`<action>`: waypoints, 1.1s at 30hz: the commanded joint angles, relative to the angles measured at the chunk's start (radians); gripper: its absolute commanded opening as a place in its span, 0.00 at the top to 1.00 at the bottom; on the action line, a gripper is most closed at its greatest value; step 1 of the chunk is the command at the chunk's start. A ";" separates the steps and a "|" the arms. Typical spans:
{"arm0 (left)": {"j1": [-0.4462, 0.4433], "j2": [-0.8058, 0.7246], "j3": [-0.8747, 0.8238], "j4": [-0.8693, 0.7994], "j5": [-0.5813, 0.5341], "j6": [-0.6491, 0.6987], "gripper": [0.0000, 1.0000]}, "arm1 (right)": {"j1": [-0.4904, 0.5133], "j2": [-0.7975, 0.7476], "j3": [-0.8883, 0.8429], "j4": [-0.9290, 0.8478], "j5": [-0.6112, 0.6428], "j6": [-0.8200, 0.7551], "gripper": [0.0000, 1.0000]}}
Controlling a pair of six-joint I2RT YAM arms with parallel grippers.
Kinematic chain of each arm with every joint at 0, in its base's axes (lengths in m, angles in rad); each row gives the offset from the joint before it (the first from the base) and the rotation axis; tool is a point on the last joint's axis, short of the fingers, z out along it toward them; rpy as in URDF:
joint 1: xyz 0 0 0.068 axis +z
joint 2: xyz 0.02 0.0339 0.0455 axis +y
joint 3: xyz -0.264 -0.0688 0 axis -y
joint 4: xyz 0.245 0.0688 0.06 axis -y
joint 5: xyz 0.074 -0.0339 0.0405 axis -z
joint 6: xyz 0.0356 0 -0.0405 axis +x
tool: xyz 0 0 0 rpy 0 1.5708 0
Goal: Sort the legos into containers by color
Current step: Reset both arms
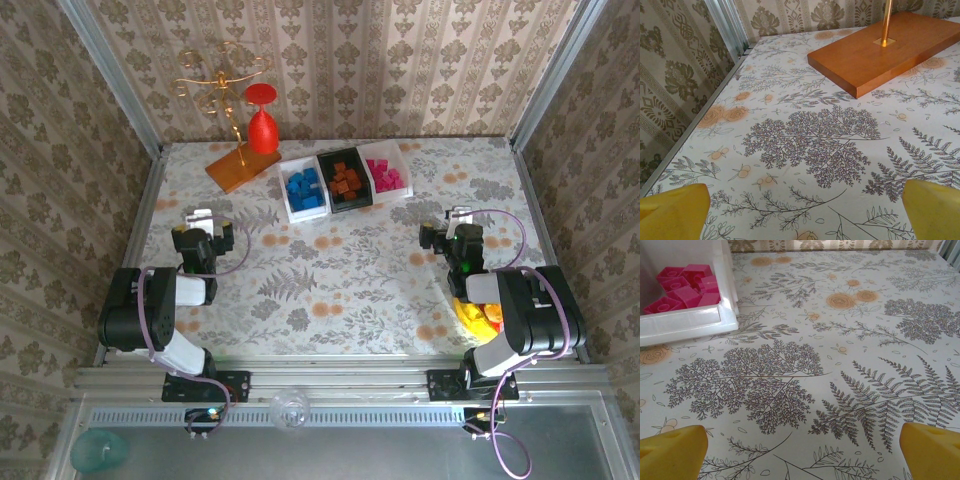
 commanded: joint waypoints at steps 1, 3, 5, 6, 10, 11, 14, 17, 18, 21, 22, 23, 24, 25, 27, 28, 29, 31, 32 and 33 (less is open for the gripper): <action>-0.005 0.011 -0.010 0.035 -0.012 0.015 0.00 | 0.005 -0.001 0.019 0.030 0.002 0.007 0.00; -0.005 0.010 -0.010 0.035 -0.012 0.015 0.00 | 0.005 -0.001 0.019 0.030 0.002 0.007 0.00; -0.005 0.010 -0.010 0.034 -0.013 0.015 0.00 | 0.005 -0.001 0.020 0.030 0.001 0.006 0.00; -0.004 0.010 -0.010 0.034 -0.013 0.015 0.00 | 0.005 -0.001 0.019 0.030 0.000 0.007 0.00; -0.005 0.010 -0.010 0.034 -0.012 0.015 0.00 | 0.005 0.000 0.020 0.029 0.001 0.007 0.00; -0.005 0.010 -0.010 0.034 -0.014 0.015 0.00 | 0.005 0.001 0.019 0.029 0.002 0.007 0.00; -0.005 0.011 -0.010 0.034 -0.013 0.015 0.00 | 0.005 0.001 0.019 0.029 0.002 0.007 0.00; -0.005 0.010 -0.010 0.034 -0.012 0.014 0.00 | 0.005 -0.001 0.019 0.029 0.001 0.006 0.00; -0.005 0.009 -0.009 0.034 -0.012 0.015 0.00 | 0.005 0.000 0.019 0.029 0.001 0.006 0.00; -0.005 0.010 -0.008 0.033 -0.012 0.014 0.00 | 0.005 -0.001 0.020 0.029 0.000 0.006 0.00; -0.005 0.009 -0.008 0.032 -0.010 0.015 0.00 | 0.005 -0.001 0.020 0.029 0.001 0.006 0.00; -0.006 0.008 -0.010 0.031 -0.009 0.014 0.00 | 0.005 -0.001 0.019 0.030 0.001 0.007 0.00; -0.004 0.008 -0.007 0.031 -0.006 0.013 0.00 | 0.005 -0.001 0.020 0.029 0.001 0.006 0.00; -0.001 0.008 -0.007 0.027 0.001 0.012 0.00 | 0.005 -0.001 0.020 0.029 0.002 0.007 0.00; 0.010 0.006 -0.003 0.016 0.023 0.007 0.00 | 0.005 0.001 0.019 0.029 0.001 0.006 0.00; 0.015 0.006 -0.001 0.010 0.034 0.004 0.00 | 0.005 0.001 0.019 0.029 0.001 0.007 0.00; 0.017 0.005 -0.001 0.010 0.038 0.002 0.00 | 0.005 0.001 0.020 0.029 0.001 0.007 0.00; 0.016 0.005 -0.001 0.010 0.038 0.001 0.00 | 0.005 0.001 0.019 0.029 0.001 0.007 0.00; 0.017 0.005 0.000 0.010 0.038 0.003 0.00 | 0.005 0.001 0.021 0.029 0.003 0.007 0.00; 0.016 0.006 -0.001 0.009 0.039 0.003 0.00 | 0.005 0.001 0.021 0.029 0.000 0.007 0.00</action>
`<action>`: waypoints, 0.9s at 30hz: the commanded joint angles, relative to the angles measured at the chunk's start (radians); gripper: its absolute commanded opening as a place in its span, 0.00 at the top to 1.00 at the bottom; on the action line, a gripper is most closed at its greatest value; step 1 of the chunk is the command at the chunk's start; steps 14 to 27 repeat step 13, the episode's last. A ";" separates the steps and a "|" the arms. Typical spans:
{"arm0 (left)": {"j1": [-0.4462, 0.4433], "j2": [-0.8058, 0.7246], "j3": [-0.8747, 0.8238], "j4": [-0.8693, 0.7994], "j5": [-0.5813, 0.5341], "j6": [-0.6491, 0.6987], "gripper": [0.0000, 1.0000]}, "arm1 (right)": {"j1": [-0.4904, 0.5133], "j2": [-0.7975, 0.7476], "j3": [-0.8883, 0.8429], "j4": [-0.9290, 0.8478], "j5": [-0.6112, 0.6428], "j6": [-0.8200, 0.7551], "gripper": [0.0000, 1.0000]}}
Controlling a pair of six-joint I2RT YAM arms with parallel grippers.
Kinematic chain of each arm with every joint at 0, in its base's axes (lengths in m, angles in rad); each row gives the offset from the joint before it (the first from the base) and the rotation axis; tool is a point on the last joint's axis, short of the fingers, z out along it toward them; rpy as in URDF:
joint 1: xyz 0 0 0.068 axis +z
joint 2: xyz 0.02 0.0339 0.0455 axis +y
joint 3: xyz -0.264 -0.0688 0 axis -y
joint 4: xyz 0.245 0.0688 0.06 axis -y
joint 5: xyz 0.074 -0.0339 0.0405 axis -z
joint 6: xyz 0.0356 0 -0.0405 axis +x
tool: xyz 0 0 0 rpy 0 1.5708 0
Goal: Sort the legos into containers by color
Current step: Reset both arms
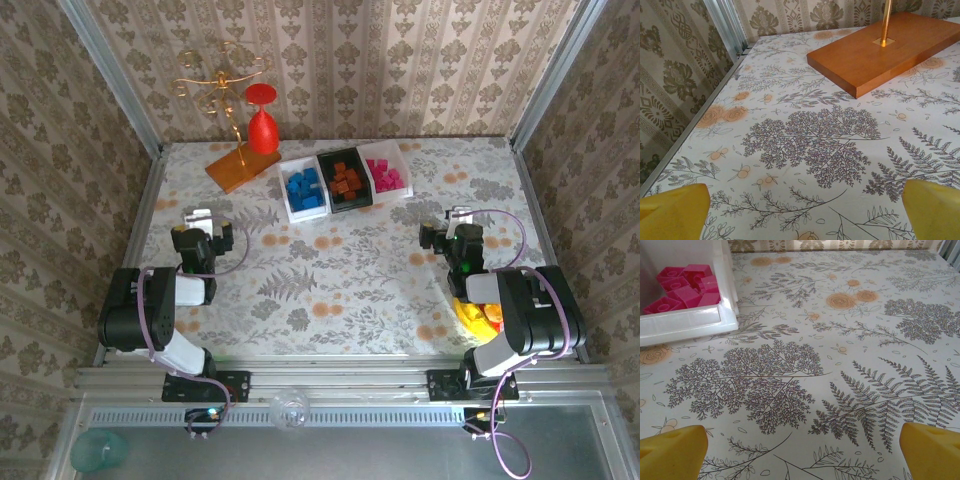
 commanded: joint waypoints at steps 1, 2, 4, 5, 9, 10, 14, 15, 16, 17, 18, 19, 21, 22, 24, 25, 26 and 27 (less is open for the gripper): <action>0.008 0.005 -0.001 0.010 0.019 0.003 0.00 | 0.005 0.001 0.021 0.029 0.001 0.007 0.00; 0.007 0.005 0.000 0.009 0.018 0.003 0.00 | 0.005 0.001 0.021 0.029 0.001 0.007 0.00; 0.007 0.005 0.001 0.008 0.018 0.003 0.00 | 0.005 0.001 0.022 0.029 0.002 0.007 0.00; 0.007 0.005 0.000 0.009 0.018 0.003 0.00 | 0.005 0.001 0.021 0.029 0.001 0.007 0.00; 0.007 0.005 0.000 0.011 0.016 0.004 0.00 | 0.006 0.004 0.025 0.023 0.001 0.007 0.00; 0.007 0.005 0.000 0.010 0.017 0.004 0.00 | 0.007 0.002 0.024 0.023 0.000 0.006 0.00; 0.007 0.005 0.000 0.010 0.016 0.004 0.00 | 0.007 0.001 0.020 0.030 0.001 0.007 0.00; 0.007 0.005 0.000 0.010 0.016 0.004 0.00 | 0.007 0.001 0.020 0.030 0.001 0.007 0.00; 0.007 0.005 0.000 0.010 0.016 0.004 0.00 | 0.007 0.001 0.020 0.030 0.001 0.007 0.00; 0.007 0.005 0.000 0.010 0.016 0.004 0.00 | 0.007 0.001 0.020 0.030 0.001 0.007 0.00; 0.007 0.005 0.000 0.010 0.016 0.004 0.00 | 0.007 0.001 0.020 0.030 0.001 0.007 0.00; 0.007 0.005 0.000 0.010 0.016 0.004 0.00 | 0.007 0.001 0.020 0.030 0.001 0.007 0.00; 0.007 0.005 0.000 0.010 0.016 0.004 0.00 | 0.007 0.001 0.020 0.030 0.001 0.007 0.00; 0.007 0.005 0.000 0.010 0.016 0.004 0.00 | 0.007 0.001 0.020 0.030 0.001 0.007 0.00; 0.007 0.005 0.000 0.010 0.016 0.004 0.00 | 0.007 0.001 0.020 0.030 0.001 0.007 0.00; 0.007 0.005 0.000 0.010 0.016 0.004 0.00 | 0.007 0.001 0.020 0.030 0.001 0.007 0.00; 0.007 0.005 0.000 0.010 0.016 0.004 0.00 | 0.007 0.001 0.020 0.030 0.001 0.007 0.00; 0.007 0.005 0.000 0.010 0.016 0.004 0.00 | 0.007 0.001 0.020 0.030 0.001 0.007 0.00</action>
